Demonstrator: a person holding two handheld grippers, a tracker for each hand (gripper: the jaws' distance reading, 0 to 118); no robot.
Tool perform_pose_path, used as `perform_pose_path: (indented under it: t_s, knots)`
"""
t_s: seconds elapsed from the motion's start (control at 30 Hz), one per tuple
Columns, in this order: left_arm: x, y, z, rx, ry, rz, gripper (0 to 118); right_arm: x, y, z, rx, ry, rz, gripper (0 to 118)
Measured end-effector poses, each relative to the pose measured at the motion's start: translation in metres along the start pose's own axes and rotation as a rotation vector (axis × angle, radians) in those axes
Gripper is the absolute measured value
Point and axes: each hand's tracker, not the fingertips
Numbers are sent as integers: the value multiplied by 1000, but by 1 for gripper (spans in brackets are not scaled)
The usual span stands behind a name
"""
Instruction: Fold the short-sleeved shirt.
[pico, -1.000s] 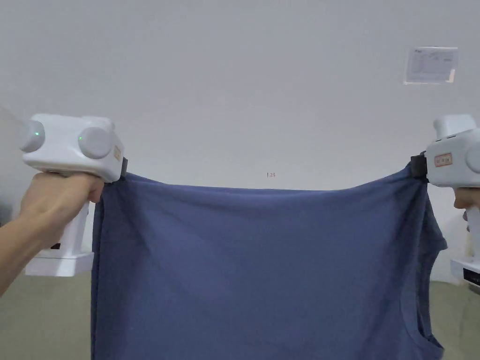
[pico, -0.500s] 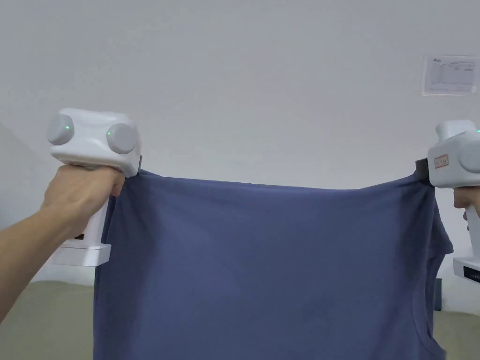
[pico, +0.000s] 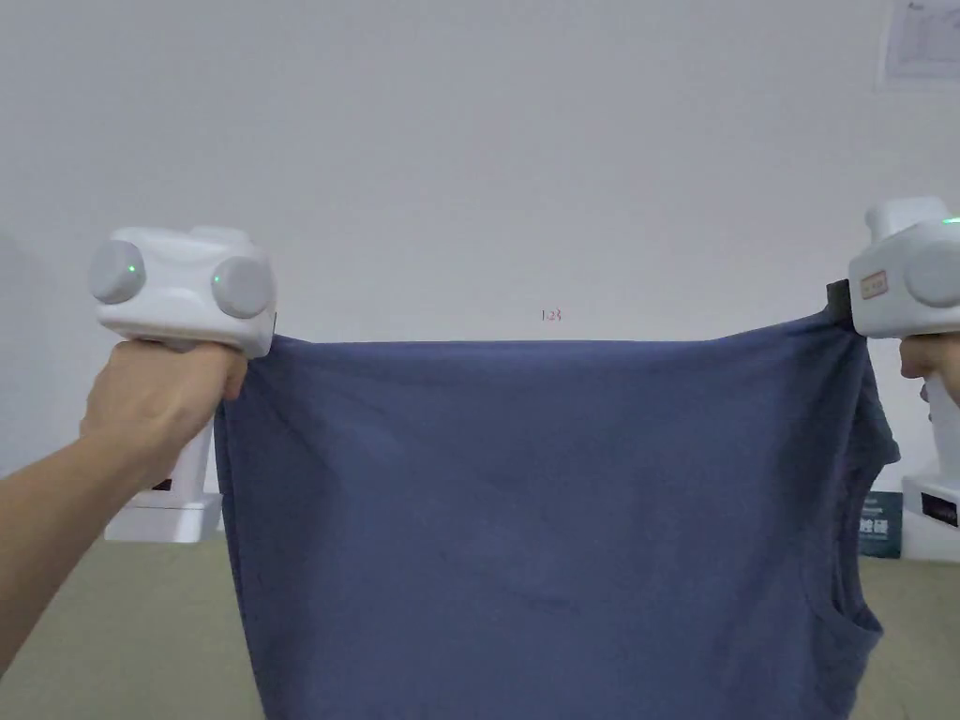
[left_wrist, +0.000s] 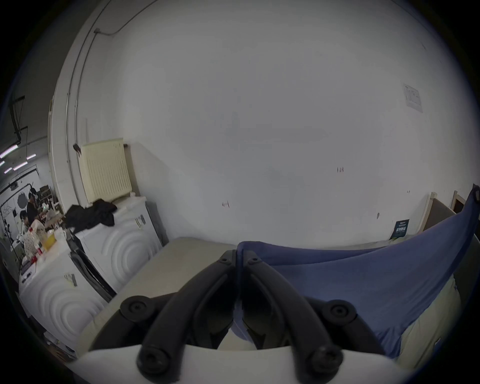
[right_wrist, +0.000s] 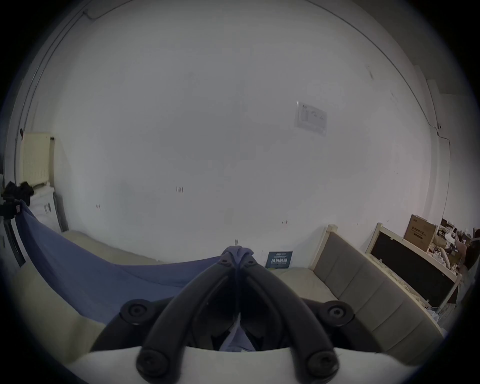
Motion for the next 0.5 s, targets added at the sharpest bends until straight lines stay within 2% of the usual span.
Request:
perform_pose_path:
  t_s: [0.23, 0.37, 0.5]
  knots:
    - [-3, -109, -26, -159, -60, -46, 3, -9, -125, 5, -184, 71, 47, 3]
    - [-15, -187, -15, -256, -90, -82, 3, -10, -205, 43, -265, 112, -26, 3]
    - [-31, -265, 14, -330, -107, -129, 3, -11, -281, 91, -366, 159, -16, 3]
